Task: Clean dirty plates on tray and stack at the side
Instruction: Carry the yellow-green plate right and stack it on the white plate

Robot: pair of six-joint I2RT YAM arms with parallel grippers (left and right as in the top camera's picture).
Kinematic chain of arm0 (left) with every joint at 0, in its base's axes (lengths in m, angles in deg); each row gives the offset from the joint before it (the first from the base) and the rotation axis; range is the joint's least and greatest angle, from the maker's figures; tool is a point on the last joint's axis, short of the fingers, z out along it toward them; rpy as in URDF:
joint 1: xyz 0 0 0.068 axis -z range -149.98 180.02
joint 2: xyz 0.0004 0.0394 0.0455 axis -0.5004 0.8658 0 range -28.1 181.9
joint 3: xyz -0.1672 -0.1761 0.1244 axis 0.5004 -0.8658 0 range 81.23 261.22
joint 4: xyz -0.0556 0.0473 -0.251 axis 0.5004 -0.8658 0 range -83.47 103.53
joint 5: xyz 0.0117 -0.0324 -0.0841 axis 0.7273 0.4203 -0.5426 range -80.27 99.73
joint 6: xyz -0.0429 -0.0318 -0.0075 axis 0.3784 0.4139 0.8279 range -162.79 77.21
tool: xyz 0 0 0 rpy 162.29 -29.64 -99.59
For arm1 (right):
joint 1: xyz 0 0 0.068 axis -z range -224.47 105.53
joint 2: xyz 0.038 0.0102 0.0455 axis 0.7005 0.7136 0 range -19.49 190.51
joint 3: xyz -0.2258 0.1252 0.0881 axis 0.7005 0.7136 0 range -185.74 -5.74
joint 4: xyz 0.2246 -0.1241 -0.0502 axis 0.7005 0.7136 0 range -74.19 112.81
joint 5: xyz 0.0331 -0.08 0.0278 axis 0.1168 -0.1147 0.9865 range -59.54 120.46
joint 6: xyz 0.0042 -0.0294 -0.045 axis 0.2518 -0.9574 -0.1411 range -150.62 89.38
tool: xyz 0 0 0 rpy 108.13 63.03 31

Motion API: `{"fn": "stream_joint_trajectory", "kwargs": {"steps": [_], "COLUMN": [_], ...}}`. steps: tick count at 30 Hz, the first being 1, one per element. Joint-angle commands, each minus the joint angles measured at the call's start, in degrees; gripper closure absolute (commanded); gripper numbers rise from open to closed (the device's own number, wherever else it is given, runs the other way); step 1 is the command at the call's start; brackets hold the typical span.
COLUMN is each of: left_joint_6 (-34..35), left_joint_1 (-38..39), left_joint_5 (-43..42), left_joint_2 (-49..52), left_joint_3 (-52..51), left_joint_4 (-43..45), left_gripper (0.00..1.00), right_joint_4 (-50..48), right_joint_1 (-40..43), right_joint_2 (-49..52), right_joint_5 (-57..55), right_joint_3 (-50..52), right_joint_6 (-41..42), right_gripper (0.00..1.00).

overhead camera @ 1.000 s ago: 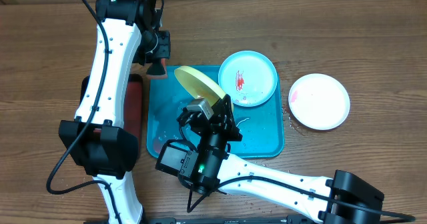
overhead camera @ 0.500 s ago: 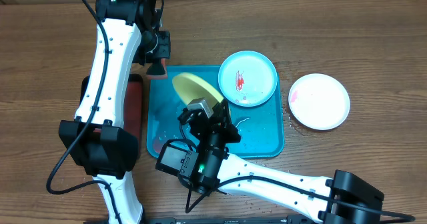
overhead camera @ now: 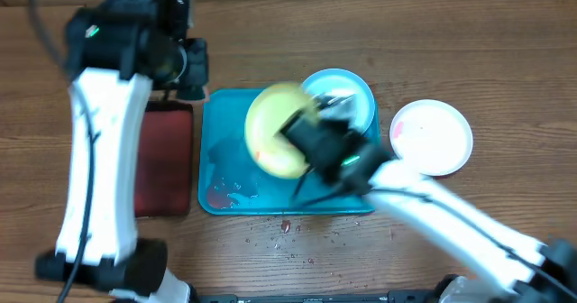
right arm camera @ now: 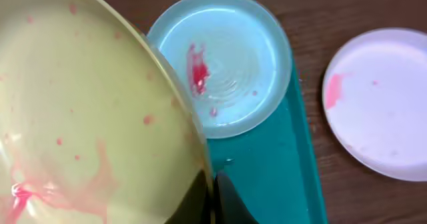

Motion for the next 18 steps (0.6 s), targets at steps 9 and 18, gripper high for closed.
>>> {"fn": "stream_joint_trajectory", "kwargs": {"steps": [9,18], "left_joint_6": [2.0,2.8], "left_joint_1": [0.0,0.0], "left_joint_5": [2.5,2.0], "left_joint_2": [-1.5,-1.5], "left_joint_3": [-1.1,-8.9], "left_joint_4": [-2.6,2.1], "left_gripper": [0.96,0.96], "right_joint_4": [5.5,3.8], "right_joint_1": [46.1,60.4], "right_joint_2": [-3.2,6.2], "right_joint_5": [30.4,28.7], "right_joint_3": [-0.6,5.1], "right_joint_6": [-9.5,-10.9], "right_gripper": [0.96,0.96]}}
